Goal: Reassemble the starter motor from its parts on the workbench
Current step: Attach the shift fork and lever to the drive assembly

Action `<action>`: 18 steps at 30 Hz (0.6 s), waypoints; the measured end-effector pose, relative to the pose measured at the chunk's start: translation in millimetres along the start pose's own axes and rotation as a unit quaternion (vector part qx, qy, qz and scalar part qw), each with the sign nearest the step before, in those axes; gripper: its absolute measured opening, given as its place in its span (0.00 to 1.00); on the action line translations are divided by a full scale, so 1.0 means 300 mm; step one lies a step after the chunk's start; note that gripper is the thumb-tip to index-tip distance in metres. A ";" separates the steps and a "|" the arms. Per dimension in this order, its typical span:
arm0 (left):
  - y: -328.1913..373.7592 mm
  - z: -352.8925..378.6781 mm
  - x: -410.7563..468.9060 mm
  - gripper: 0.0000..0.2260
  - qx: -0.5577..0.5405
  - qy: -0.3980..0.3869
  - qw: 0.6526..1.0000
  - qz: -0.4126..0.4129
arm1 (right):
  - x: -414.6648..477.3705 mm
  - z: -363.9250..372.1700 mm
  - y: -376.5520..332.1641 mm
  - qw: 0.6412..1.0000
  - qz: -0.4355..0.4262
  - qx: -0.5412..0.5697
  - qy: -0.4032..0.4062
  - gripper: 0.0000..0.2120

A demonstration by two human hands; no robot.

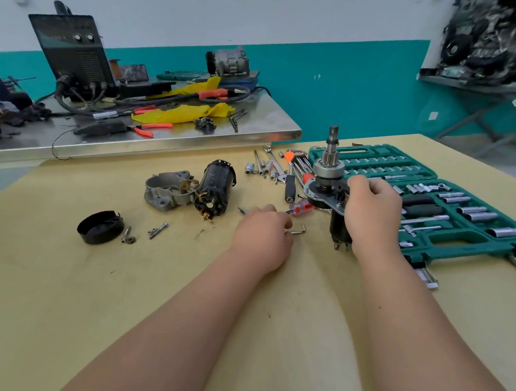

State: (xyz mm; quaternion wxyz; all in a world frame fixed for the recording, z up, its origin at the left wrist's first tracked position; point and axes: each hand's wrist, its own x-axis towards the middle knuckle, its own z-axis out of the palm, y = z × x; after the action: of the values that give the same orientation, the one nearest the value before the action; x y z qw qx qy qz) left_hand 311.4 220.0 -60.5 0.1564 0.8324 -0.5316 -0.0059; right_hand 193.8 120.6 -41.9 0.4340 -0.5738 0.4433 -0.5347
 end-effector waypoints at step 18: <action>-0.225 -0.061 -0.114 0.08 -0.019 0.047 0.999 0.007 | -0.267 0.204 -0.065 0.953 0.196 0.117 -0.200 0.10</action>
State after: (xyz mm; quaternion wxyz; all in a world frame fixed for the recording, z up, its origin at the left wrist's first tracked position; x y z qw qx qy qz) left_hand 359.3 281.1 -66.4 0.1971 0.8247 -0.5296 0.0238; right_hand 252.9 204.5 -44.3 0.6742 -0.5160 0.3852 -0.3618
